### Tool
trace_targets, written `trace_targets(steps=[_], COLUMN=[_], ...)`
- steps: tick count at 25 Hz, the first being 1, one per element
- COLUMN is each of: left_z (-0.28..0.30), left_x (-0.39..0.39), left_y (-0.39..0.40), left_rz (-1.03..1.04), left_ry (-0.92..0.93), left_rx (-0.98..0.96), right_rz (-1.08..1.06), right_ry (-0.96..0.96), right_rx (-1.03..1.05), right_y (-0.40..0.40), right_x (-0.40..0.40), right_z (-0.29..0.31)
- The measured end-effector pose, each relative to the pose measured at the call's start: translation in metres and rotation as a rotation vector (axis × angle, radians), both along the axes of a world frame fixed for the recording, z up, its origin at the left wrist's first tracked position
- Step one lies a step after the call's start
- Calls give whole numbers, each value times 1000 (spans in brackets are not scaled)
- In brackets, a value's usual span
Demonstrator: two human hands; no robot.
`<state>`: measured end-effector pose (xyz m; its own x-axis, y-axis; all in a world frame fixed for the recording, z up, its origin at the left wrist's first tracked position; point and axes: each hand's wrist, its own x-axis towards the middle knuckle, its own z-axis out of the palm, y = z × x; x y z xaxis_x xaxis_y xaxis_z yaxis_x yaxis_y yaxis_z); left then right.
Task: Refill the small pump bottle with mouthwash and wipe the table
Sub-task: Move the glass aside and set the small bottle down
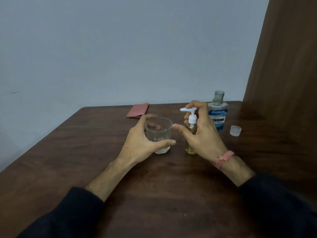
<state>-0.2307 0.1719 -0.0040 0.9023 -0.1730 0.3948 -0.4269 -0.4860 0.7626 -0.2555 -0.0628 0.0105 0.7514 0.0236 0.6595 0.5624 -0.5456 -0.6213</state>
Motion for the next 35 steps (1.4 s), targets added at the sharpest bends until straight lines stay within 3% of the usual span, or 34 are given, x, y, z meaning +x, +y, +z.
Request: trace_targets(steps=[2, 4, 7, 9, 13, 16, 21, 24, 35], left_z=[4, 7, 8, 7, 13, 31, 46, 47, 44], left_x=[-9, -16, -25, -30, -25, -6, 53, 95, 224], left_y=[2, 11, 25, 23, 6, -5, -21, -30, -66], left_rz=[32, 90, 98, 116, 168, 184, 207, 231, 306], left_ry=[-37, -258, -646, -708, -660, -522, -366, -305, -250], left_rx=[5, 73, 238, 305, 373, 403, 486, 451, 434], right_rz=[-31, -47, -124, -164, -270, -376, -429, -452, -479], right_ry=[19, 1, -67, -67, -9, 6, 47, 1, 75], right_rx=[-21, -72, -344, -494, -794, -1080, -1305, -1381, -1361], right_y=[-7, -19, -35, -39, -27, -12, 8, 13, 10], right_x=[-9, -19, -34, -41, -40, -24, 9, 25, 58], right_z=[8, 18, 34, 46, 79, 103, 130, 131, 130])
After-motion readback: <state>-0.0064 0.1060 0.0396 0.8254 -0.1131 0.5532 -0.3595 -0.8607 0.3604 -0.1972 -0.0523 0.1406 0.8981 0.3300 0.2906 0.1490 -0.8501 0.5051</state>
